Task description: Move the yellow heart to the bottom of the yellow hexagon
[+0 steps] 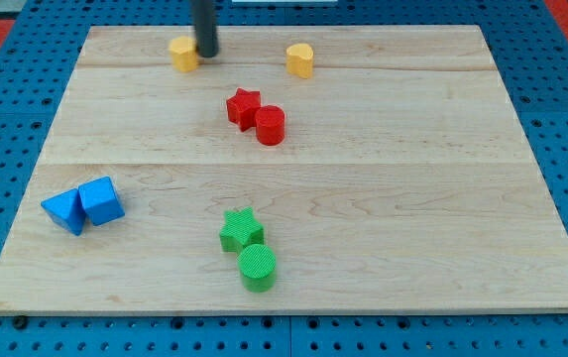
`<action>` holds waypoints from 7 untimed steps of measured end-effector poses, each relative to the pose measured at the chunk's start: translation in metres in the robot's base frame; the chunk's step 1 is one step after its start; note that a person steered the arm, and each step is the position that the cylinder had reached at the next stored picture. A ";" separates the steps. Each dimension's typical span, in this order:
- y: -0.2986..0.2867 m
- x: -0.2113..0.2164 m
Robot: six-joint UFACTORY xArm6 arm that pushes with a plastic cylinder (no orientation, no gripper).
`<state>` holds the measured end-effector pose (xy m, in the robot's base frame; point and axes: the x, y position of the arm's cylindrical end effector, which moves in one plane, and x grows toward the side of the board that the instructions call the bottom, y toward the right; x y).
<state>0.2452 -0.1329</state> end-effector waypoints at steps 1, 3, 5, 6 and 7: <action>0.037 -0.013; 0.203 -0.035; 0.159 0.021; 0.094 0.030; 0.045 0.031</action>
<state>0.2762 -0.0884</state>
